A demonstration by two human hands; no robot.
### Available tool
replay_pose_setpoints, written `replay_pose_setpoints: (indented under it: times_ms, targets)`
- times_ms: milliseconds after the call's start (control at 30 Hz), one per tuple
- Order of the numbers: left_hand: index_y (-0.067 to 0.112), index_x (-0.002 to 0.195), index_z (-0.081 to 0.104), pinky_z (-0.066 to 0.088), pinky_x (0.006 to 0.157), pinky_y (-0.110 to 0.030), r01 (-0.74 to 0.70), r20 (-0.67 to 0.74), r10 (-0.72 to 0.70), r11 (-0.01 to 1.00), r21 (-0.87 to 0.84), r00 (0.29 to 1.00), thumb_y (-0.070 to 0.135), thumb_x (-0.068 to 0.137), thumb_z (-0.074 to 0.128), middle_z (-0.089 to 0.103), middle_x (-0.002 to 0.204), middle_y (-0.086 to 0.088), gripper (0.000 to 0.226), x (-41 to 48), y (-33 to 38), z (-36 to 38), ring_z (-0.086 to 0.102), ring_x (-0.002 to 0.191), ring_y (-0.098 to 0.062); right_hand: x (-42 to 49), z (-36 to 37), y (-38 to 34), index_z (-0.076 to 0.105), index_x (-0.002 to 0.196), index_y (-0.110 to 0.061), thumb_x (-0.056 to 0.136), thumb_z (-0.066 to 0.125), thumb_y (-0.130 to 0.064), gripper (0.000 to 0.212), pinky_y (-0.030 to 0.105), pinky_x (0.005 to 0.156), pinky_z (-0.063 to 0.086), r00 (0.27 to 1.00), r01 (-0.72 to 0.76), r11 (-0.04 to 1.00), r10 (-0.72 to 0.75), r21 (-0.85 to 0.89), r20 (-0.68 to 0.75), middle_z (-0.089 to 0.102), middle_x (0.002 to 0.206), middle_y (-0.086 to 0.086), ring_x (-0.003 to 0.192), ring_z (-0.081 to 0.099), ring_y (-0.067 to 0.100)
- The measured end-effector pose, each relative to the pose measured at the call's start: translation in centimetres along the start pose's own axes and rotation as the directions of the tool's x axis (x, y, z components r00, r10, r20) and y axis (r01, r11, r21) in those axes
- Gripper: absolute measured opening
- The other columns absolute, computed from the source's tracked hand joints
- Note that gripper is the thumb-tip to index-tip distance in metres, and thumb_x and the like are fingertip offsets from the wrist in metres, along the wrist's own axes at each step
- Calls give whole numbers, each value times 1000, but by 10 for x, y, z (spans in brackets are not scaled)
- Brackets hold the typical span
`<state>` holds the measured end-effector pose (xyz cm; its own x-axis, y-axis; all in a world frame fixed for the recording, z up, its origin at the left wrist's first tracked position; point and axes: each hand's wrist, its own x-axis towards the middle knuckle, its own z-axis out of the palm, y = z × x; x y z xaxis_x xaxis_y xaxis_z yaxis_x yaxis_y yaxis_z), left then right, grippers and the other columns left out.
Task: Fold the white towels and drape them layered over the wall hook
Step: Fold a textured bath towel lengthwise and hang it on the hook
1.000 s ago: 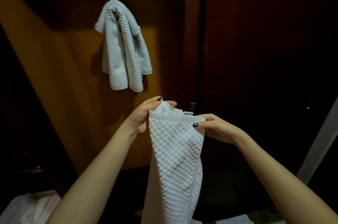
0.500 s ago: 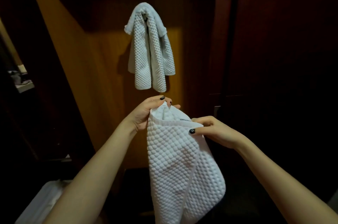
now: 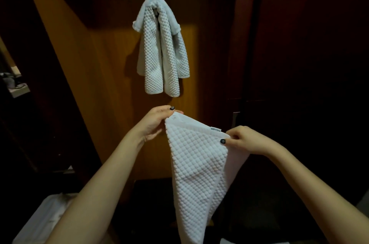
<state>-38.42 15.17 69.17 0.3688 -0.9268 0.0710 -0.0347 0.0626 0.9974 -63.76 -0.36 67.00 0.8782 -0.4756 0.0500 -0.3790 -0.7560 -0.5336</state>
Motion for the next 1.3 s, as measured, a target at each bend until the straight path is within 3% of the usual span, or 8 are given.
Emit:
replay_pose_setpoints:
  times_ms: [133, 267, 533, 633, 833, 1033, 1167, 1300]
  targets:
    - [15, 64, 49, 33, 49, -18, -144, -187, 231, 910, 388, 955, 14, 97, 56, 46, 54, 14, 34, -1, -5, -6, 42, 50, -1, 4, -1, -5, 46, 61, -14, 95, 61, -29, 40, 24, 51, 27, 983, 78, 995, -65, 69, -169, 43, 58, -5, 51, 36, 5]
    - [17, 92, 57, 45, 73, -13, -305, -43, 368, 827, 473, 929, 10, 98, 54, 63, 89, 4, 9, -15, -11, -11, 60, 81, 1, 10, -7, -17, 51, 66, -5, 99, 57, -28, 40, 21, 48, 27, 981, 115, 960, -70, 255, -178, 45, 62, 4, 52, 39, 9]
    - [12, 92, 71, 48, 88, -21, -123, 181, 30, 836, 535, 983, 47, 77, 75, 68, 101, 4, 39, -30, -21, -6, 63, 99, -5, 14, -14, -25, 56, 82, 18, 99, 55, -18, 40, 24, 51, 32, 983, 86, 888, -1, 452, -185, 52, 66, 9, 54, 45, 11]
    - [22, 96, 67, 45, 89, -20, -102, 190, -29, 757, 645, 981, 35, 76, 80, 64, 110, 6, 27, -31, -26, 3, 59, 107, -9, 8, -25, -21, 59, 86, 18, 99, 56, -23, 43, 29, 63, 40, 987, 93, 899, -26, 428, -160, 60, 76, 14, 67, 54, 19]
    - [18, 82, 72, 46, 90, -27, -200, 199, 97, 770, 606, 975, 15, 74, 83, 63, 103, 2, 13, -30, -22, 23, 61, 100, -12, -10, -48, -8, 63, 74, -3, 100, 53, -27, 37, 29, 65, 39, 983, 86, 963, -40, 254, -181, 59, 72, 3, 68, 53, 13]
    - [14, 99, 76, 44, 95, -17, -218, 317, 9, 745, 630, 948, 18, 78, 79, 61, 114, 3, 21, -32, -23, 42, 58, 108, -5, -35, -57, 15, 66, 85, 7, 99, 55, -30, 41, 28, 67, 43, 980, 52, 964, 1, 262, -198, 66, 77, 11, 70, 59, 15]
    - [8, 80, 75, 47, 82, -16, -269, 233, 165, 795, 543, 958, 9, 81, 76, 67, 94, 0, 2, -30, -18, 60, 63, 87, -5, -46, -66, 21, 66, 73, -4, 97, 57, -34, 39, 14, 56, 40, 983, 45, 970, 0, 239, -184, 62, 67, 1, 60, 55, 5]
    - [14, 69, 72, 45, 73, -13, -308, 116, 290, 808, 502, 950, 8, 80, 76, 68, 85, -4, 14, -19, -9, 73, 61, 75, -2, -59, -80, 29, 57, 61, -20, 95, 60, -39, 40, 12, 52, 35, 996, 12, 985, 3, 171, -85, 52, 58, -12, 55, 47, 2]
